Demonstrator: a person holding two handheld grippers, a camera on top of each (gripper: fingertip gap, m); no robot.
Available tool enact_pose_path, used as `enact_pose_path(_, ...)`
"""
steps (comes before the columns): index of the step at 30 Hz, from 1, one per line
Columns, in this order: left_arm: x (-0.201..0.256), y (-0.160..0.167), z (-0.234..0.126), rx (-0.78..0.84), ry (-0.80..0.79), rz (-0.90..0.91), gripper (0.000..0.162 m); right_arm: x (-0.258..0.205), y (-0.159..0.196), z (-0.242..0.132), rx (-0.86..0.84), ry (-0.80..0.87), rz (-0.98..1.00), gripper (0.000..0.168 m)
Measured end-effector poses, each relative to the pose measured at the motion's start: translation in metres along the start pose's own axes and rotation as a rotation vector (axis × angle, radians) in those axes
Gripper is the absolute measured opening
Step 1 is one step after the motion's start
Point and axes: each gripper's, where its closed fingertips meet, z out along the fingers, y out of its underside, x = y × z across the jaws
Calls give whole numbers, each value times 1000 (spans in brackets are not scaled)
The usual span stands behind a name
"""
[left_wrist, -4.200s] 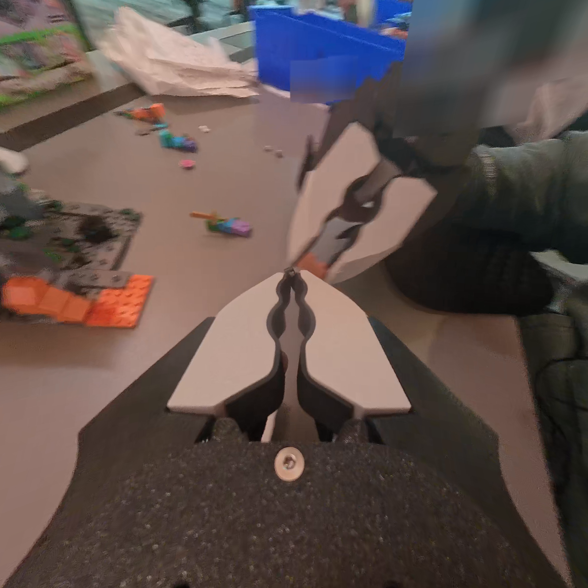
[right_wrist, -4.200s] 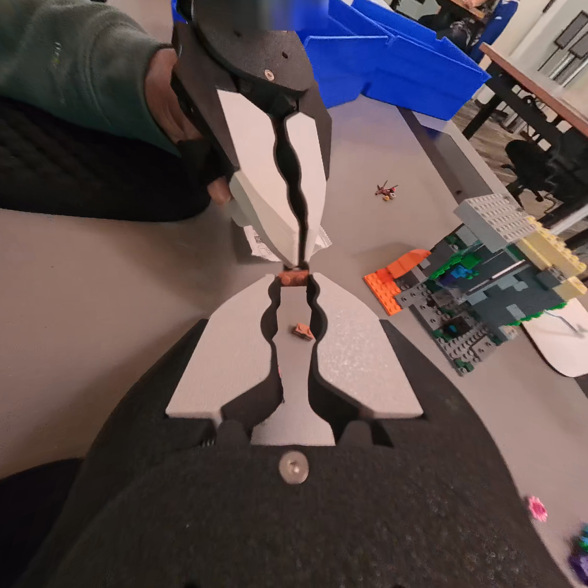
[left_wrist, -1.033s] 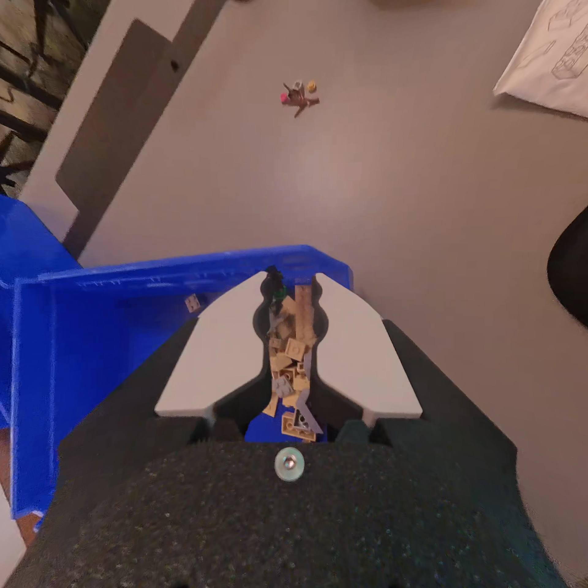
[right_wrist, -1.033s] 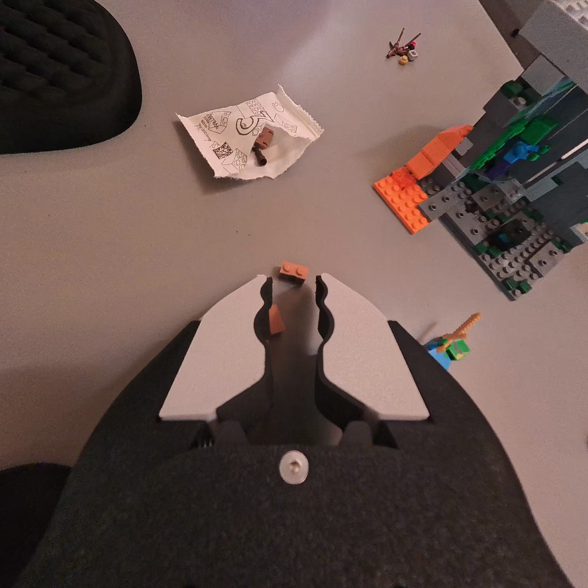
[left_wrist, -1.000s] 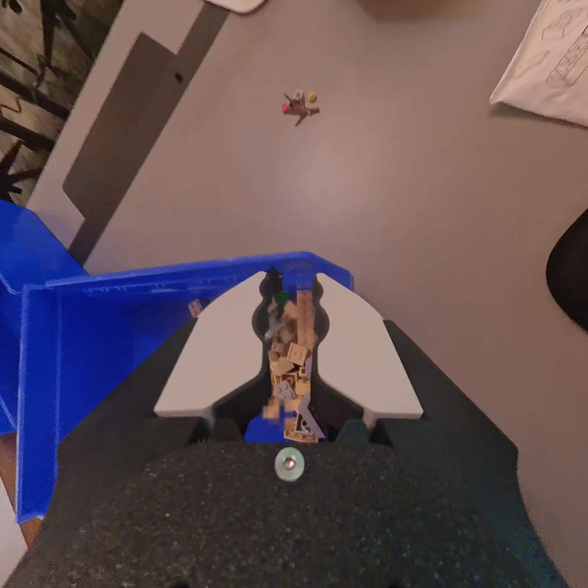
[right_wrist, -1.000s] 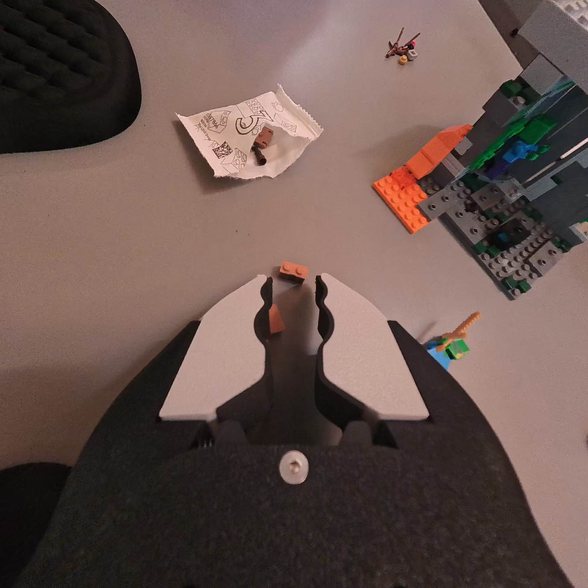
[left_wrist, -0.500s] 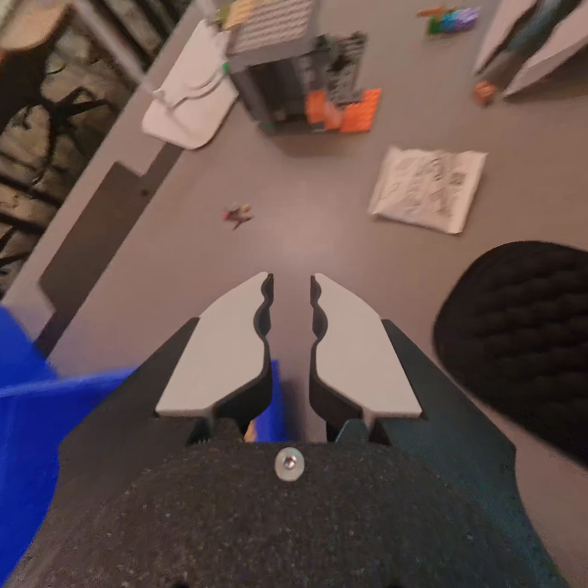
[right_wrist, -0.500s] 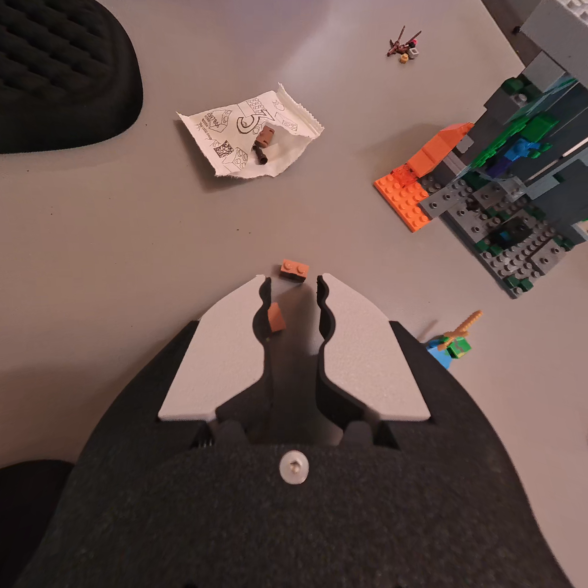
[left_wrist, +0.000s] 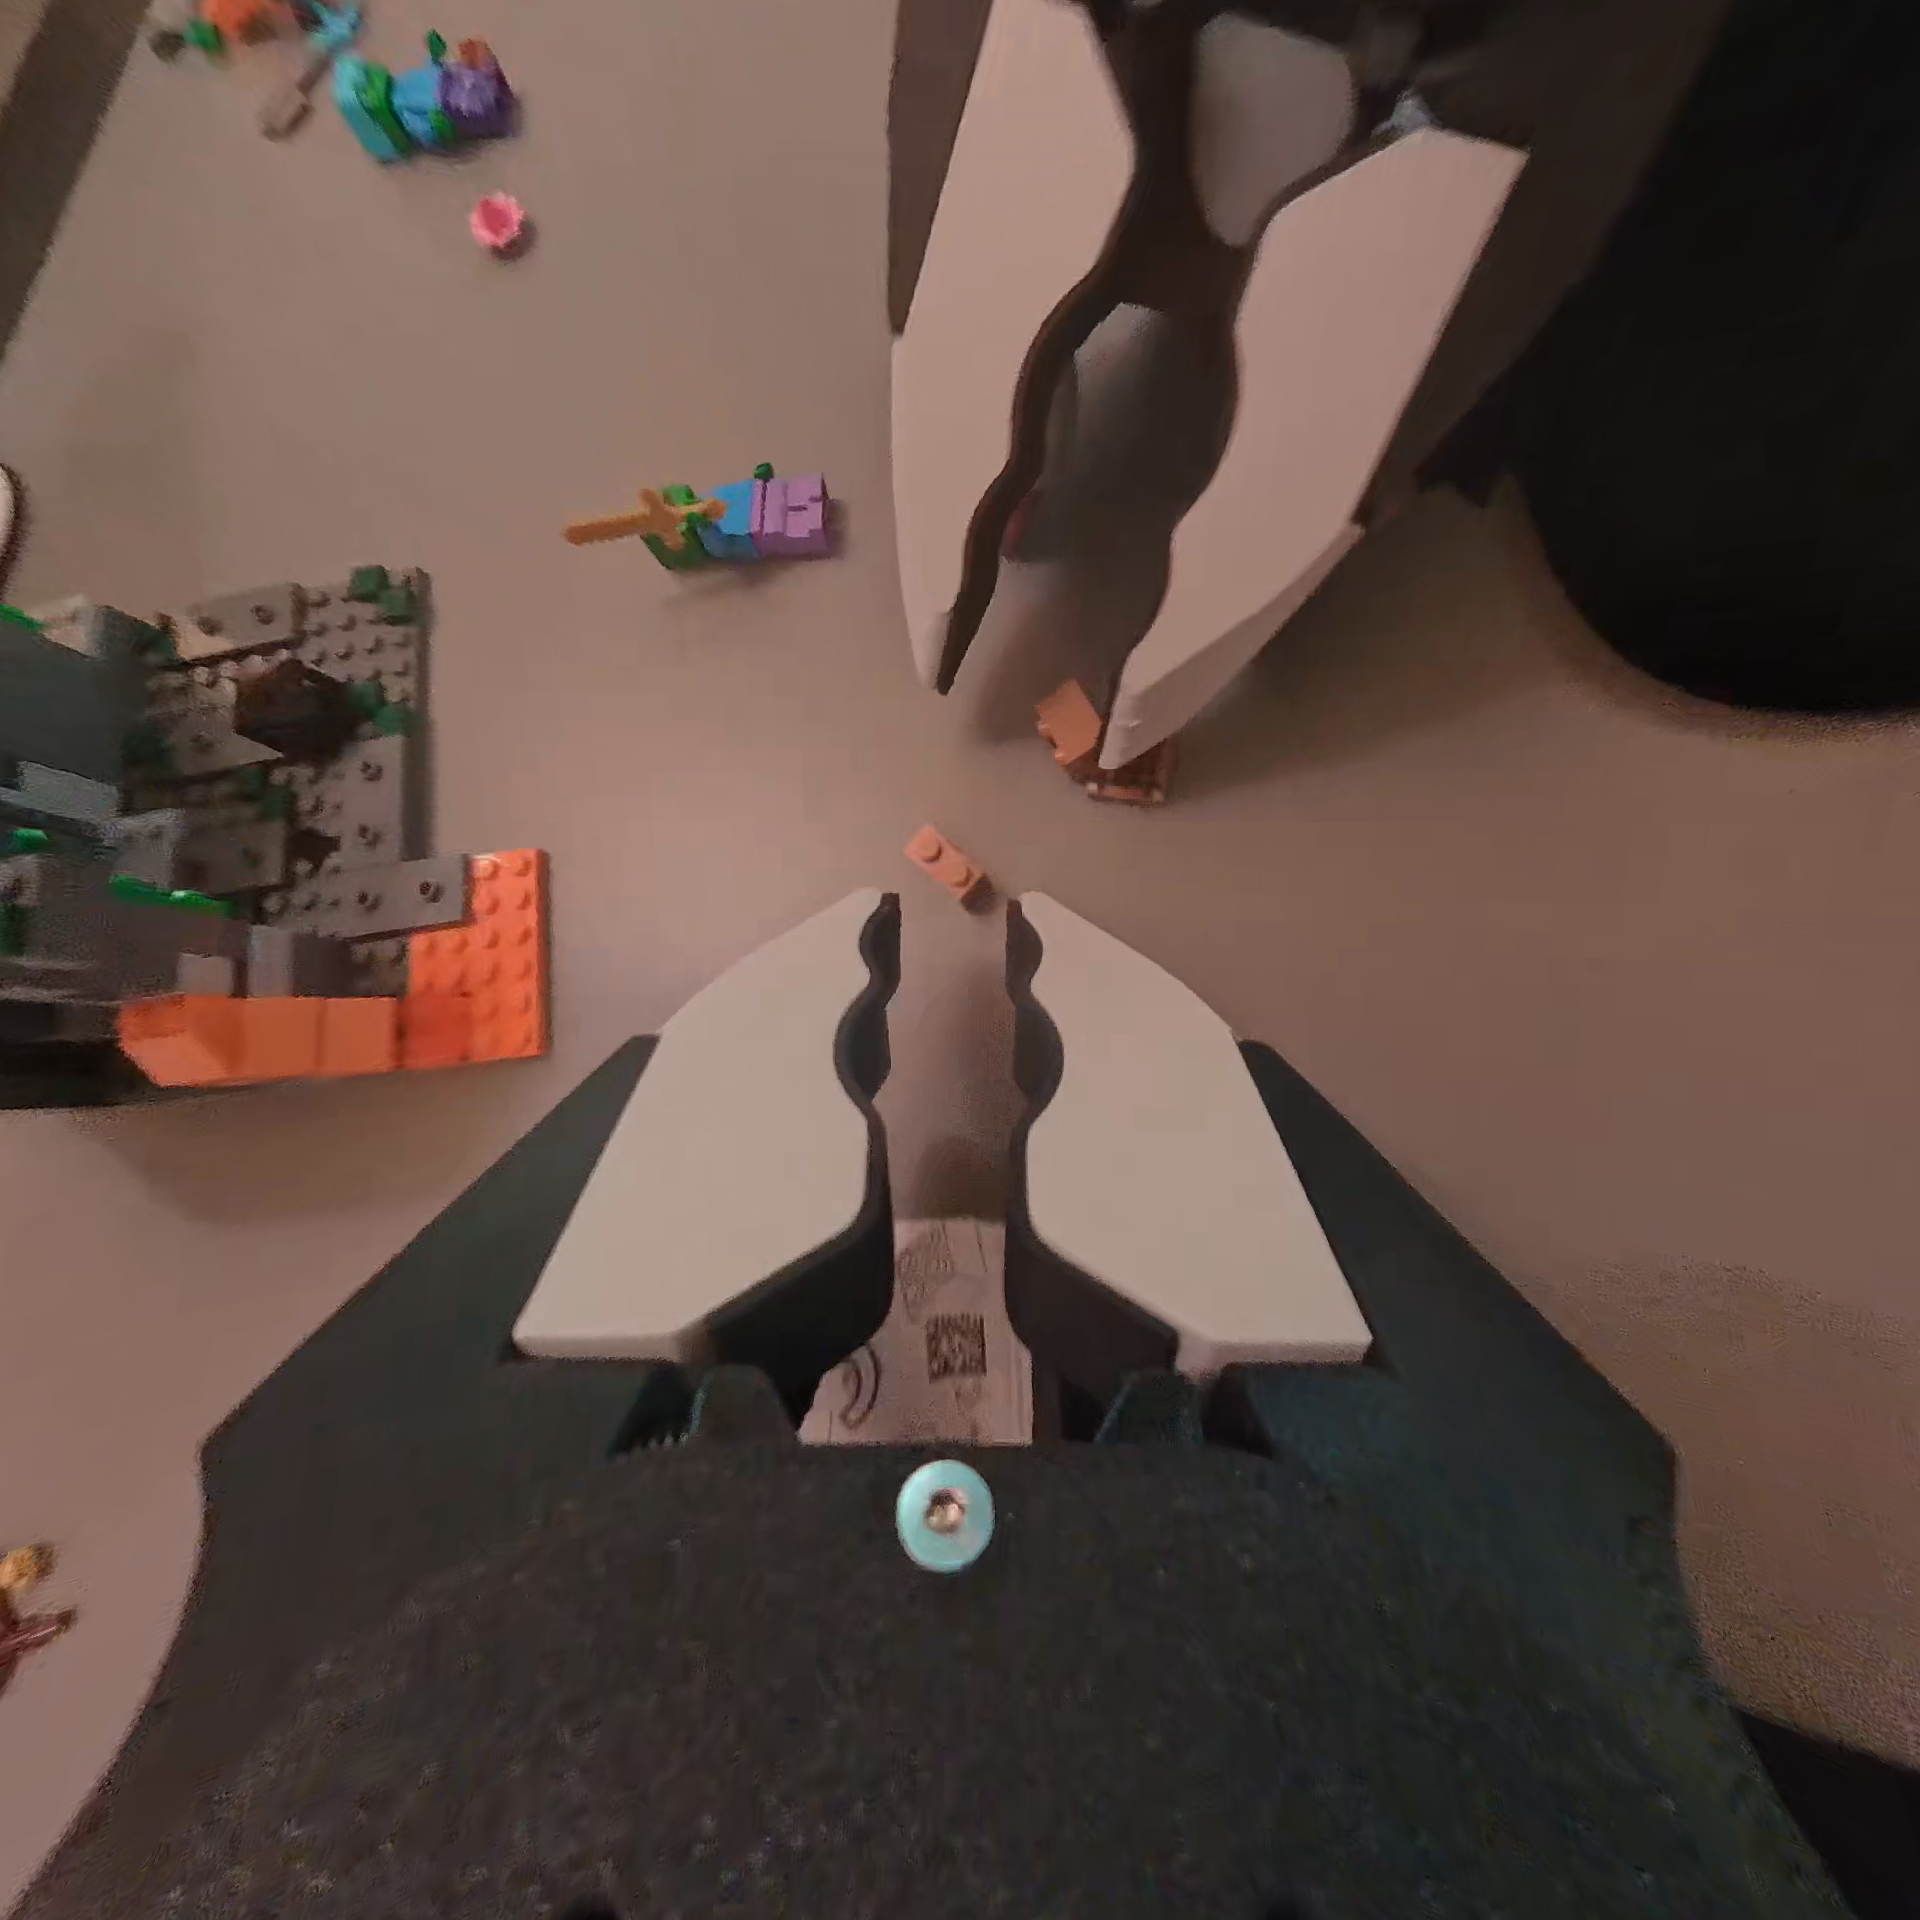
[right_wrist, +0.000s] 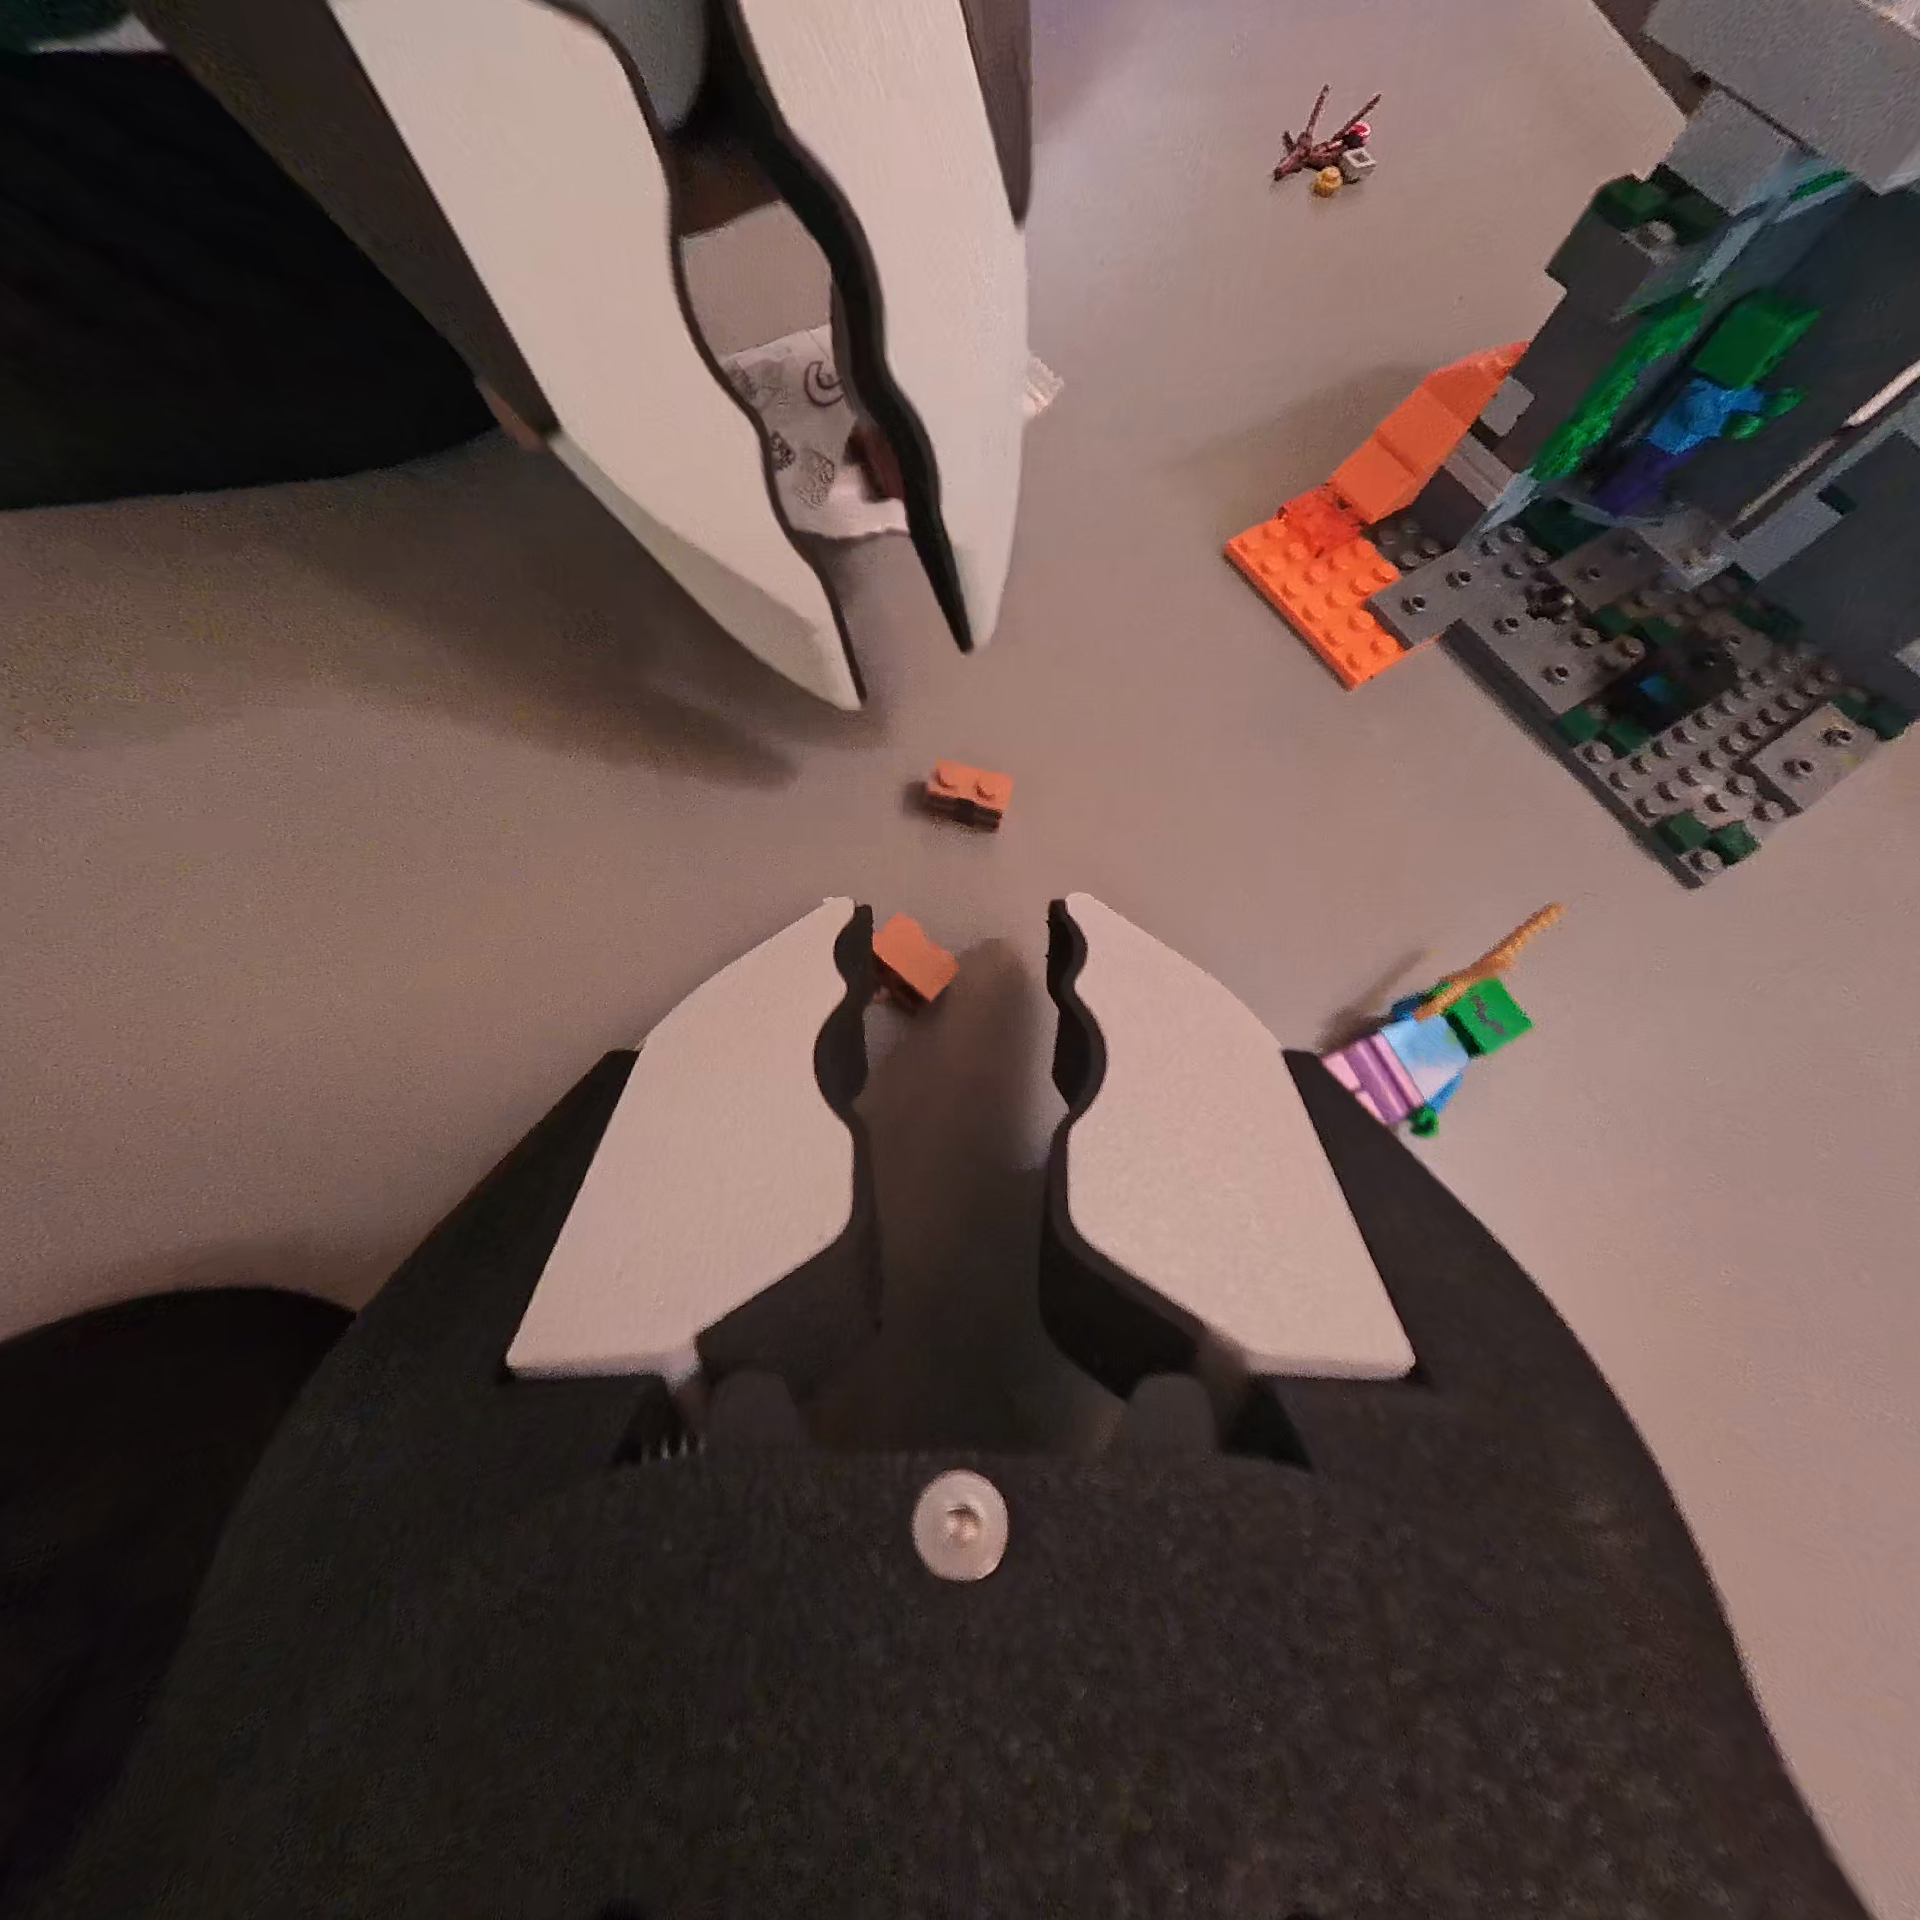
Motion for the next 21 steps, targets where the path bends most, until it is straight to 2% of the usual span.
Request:
enact_pose_path(6, 2, 5, 25, -100, 57, -91, 20, 12, 4, -15, 26, 37, 12, 33)
enact_pose_path(9, -2, 4, 28, -94, 30, -98, 8, 13, 2, -20, 40, 32, 10, 33)
enact_pose_path(12, -1, 2, 23, -81, 9, -63, 8, 6, 3, -22, 45, -22, -25, 28)
enact_pose_path(15, -2, -5, 6, -27, -12, -67, 8, 3, 2, -22, 54, -36, -45, 26)
enact_pose_path(19, -15, -1, -39, 37, -101, -106, 8, 3, 13, -17, -22, -30, -52, 45)
enact_pose_path(21, -26, 9, -66, 59, -171, -139, 8, 1, 13, -16, -29, -28, -70, 47)
